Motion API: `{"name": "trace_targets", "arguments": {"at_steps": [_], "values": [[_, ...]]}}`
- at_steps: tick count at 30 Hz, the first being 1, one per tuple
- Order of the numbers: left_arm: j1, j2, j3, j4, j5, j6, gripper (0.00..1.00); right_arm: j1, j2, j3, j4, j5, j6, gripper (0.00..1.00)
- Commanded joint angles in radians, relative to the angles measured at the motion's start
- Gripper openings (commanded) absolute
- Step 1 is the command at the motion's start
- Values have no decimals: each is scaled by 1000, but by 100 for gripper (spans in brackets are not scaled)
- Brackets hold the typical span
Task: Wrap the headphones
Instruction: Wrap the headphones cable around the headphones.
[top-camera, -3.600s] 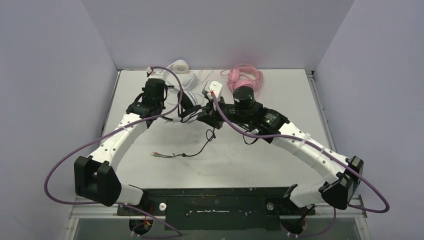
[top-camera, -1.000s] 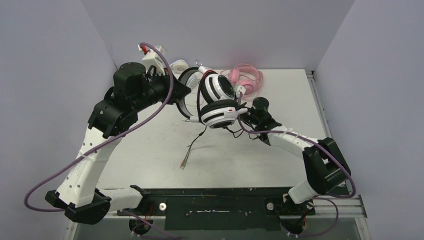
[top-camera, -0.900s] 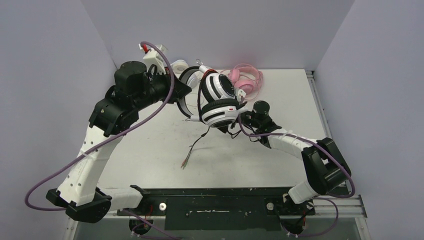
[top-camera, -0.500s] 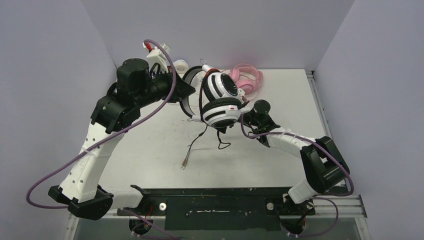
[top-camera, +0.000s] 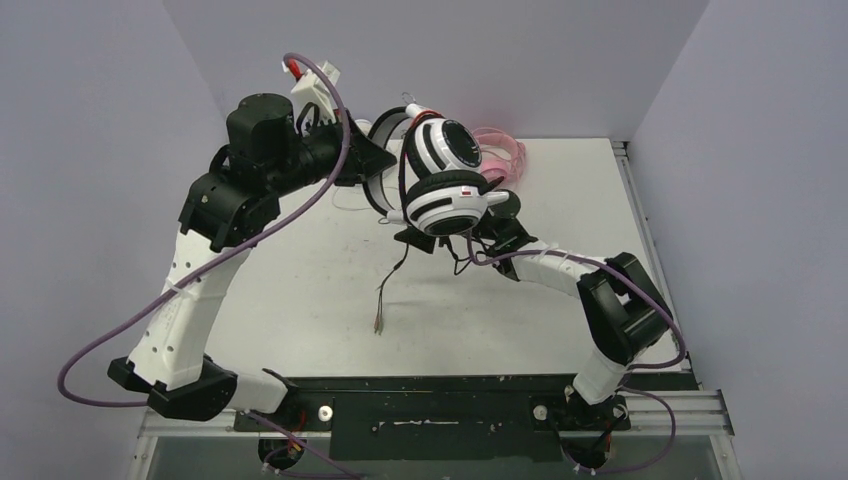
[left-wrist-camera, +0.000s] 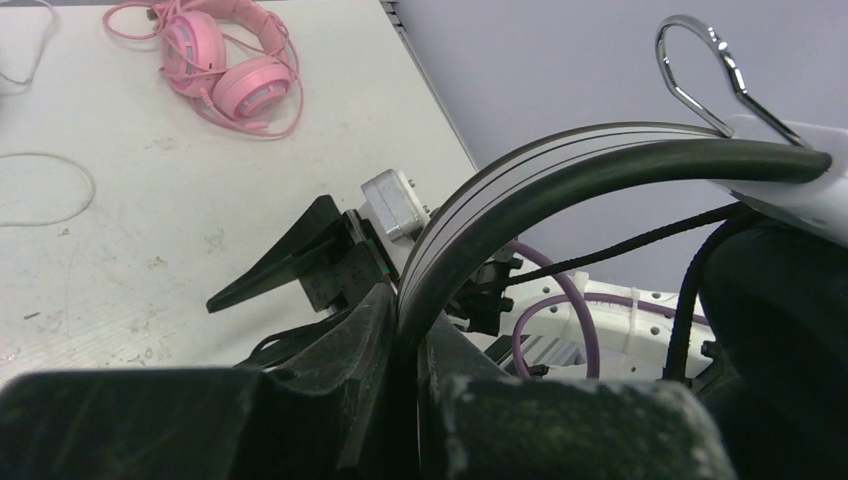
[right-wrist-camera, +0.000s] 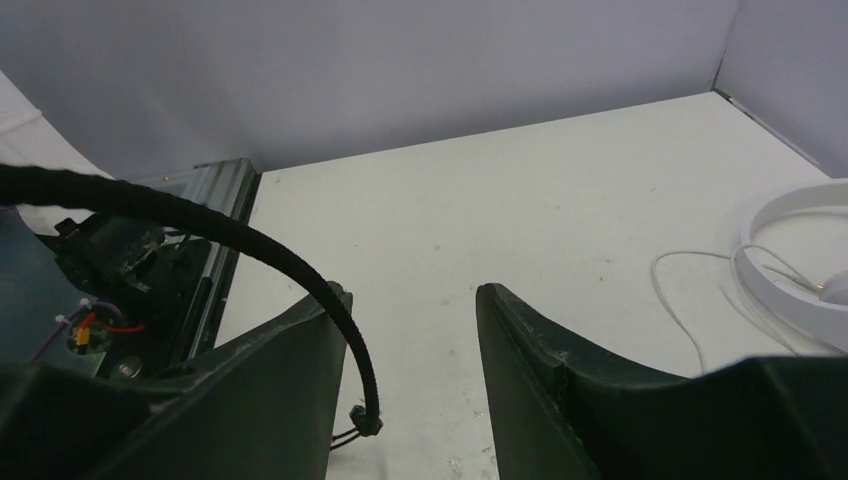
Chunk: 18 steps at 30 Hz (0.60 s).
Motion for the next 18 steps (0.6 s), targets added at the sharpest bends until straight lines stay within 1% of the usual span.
{"name": "trace_targets", "arguments": {"at_steps": [1, 3, 4, 5, 7, 10, 13, 15, 18], "values": [[22, 21, 91, 71, 51, -63, 0, 16, 17, 32, 166, -34, 83, 45], [39, 39, 112, 79, 71, -66, 0, 18, 24, 26, 180, -20, 108, 31], [53, 47, 127, 80, 81, -67, 0, 18, 24, 24, 170, 0, 115, 20], [67, 58, 146, 81, 89, -66, 0, 18, 25, 22, 141, 18, 110, 12], [94, 76, 192, 80, 85, -62, 0, 15, 26, 11, 77, 70, 89, 0], [120, 111, 275, 74, 49, -59, 0, 9, 18, -27, -8, 144, 62, 0], [172, 138, 332, 95, 39, -78, 0, 5, -4, -82, -54, 208, 54, 0], [232, 138, 329, 147, 47, -105, 0, 4, -25, -129, -64, 226, 50, 0], [371, 137, 296, 236, 77, -175, 0, 5, -58, -196, -89, 252, 44, 0]]}}
